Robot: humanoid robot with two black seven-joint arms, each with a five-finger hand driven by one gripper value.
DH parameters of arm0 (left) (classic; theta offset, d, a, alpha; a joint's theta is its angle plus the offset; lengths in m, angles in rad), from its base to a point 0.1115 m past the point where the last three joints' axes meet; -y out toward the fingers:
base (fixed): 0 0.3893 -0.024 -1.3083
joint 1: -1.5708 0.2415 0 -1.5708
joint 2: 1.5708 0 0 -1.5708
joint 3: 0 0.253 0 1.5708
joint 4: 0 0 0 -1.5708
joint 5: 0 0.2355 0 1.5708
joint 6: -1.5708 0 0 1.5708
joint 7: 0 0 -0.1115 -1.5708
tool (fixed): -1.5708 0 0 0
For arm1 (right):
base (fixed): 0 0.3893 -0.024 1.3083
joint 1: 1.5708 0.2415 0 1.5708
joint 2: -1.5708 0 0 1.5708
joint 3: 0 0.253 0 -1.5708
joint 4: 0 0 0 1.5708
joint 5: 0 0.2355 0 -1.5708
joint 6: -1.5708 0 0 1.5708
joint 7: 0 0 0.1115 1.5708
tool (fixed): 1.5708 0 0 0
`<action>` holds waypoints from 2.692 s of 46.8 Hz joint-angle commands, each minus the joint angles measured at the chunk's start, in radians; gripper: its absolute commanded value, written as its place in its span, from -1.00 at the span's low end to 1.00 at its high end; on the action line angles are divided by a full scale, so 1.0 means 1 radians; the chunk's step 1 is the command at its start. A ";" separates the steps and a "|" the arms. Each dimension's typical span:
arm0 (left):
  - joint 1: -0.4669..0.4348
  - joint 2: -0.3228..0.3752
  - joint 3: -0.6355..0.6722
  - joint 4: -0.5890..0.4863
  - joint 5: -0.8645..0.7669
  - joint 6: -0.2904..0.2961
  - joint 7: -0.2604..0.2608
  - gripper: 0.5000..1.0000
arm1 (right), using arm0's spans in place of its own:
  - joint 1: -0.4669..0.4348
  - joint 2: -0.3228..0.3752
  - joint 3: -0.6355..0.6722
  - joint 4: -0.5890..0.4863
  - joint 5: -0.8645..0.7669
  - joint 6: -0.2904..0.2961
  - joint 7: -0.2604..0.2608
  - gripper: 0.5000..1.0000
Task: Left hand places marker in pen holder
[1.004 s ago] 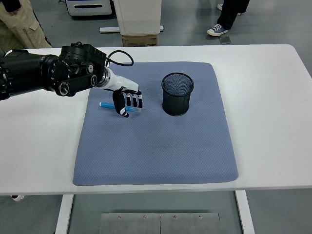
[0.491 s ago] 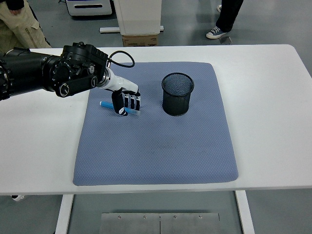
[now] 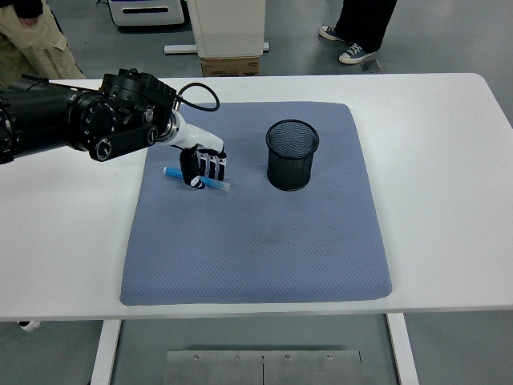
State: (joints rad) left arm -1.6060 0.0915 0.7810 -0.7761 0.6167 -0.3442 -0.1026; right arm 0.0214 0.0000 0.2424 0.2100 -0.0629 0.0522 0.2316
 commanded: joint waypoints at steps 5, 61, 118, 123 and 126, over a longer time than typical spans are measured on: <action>0.001 -0.003 0.000 0.000 0.000 -0.001 0.000 -0.51 | 0.000 0.000 0.000 0.000 0.000 0.000 0.000 1.00; 0.012 0.005 0.001 0.000 0.000 -0.004 -0.002 -0.57 | 0.000 0.000 0.000 0.000 0.000 0.000 0.000 1.00; 0.011 0.002 0.001 -0.002 0.020 -0.006 -0.002 -0.95 | 0.000 0.000 0.000 0.000 0.000 0.000 0.000 1.00; 0.012 0.002 0.003 -0.002 0.021 -0.006 -0.002 -0.98 | 0.000 0.000 0.000 0.000 0.000 0.000 0.000 1.00; 0.008 0.004 0.003 -0.002 0.020 -0.006 -0.002 -1.00 | 0.000 0.000 0.000 0.000 0.000 0.000 0.000 1.00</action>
State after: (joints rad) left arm -1.5954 0.0935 0.7833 -0.7775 0.6381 -0.3499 -0.1042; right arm 0.0215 0.0000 0.2424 0.2102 -0.0629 0.0520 0.2316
